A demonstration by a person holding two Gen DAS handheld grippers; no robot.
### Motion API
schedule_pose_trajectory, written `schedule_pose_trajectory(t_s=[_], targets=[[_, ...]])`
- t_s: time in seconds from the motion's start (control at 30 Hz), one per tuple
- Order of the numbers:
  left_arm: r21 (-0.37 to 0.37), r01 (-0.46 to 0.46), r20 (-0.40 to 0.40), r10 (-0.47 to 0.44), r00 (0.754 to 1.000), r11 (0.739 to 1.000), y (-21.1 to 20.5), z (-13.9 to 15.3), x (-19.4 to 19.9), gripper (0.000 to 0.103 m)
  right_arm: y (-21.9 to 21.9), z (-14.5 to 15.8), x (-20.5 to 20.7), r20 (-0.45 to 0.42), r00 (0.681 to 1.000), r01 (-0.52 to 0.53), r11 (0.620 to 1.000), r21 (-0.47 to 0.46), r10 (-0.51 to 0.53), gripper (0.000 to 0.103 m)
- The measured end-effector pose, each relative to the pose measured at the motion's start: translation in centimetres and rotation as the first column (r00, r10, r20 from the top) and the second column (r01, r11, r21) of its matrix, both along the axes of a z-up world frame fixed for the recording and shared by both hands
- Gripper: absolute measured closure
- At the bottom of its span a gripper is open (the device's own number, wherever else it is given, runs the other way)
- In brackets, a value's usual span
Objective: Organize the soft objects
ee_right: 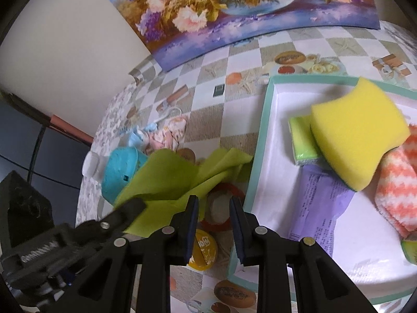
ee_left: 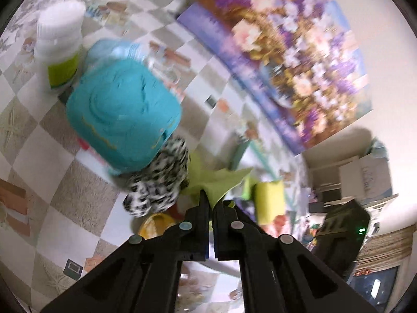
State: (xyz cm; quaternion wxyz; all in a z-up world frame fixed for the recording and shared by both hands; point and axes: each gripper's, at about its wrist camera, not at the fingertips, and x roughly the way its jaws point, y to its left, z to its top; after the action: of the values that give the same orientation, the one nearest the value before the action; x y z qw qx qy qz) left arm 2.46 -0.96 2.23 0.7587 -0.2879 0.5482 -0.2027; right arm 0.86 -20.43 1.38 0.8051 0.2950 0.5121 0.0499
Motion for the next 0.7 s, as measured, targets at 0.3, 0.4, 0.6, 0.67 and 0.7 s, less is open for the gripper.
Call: schedule_pose_trajectory(t_s=[0.3,0.4,0.6,0.67,0.7], targets=[[-0.049,-0.079,0.206,0.087,0.975,0.996,2.3,5.7,-0.6,0.102,0.7,0.4,0.2,0.003,0.999,-0.045,0.999,-0.025,0.045,0.055],[-0.034,-0.117,0.244,0.122,0.962,0.993,3.3,6.7,-0.7,0.102,1.7,0.0,0.5,-0.009,0.997,-0.082,0.994,-0.065,0.082,0.054],[-0.049,-0.166,0.249,0.173,0.953,0.985,5.0,6.8,-0.4,0.102,2.8,-0.5,0.6,-0.018,0.993,-0.119,0.99,-0.07,0.118,0.054],[-0.055,-0.201,0.26,0.208,0.943,0.978,6.0,7.0,-0.4,0.102,3.1,0.0,0.5,0.007,0.991,-0.133,0.99,-0.049,0.133,0.054],[-0.057,-0.218,0.268,0.226,0.937,0.974,6.4,7.2,-0.5,0.102,3.3,0.3,0.4,0.021,0.99,-0.138,0.99,-0.036,0.139,0.054]])
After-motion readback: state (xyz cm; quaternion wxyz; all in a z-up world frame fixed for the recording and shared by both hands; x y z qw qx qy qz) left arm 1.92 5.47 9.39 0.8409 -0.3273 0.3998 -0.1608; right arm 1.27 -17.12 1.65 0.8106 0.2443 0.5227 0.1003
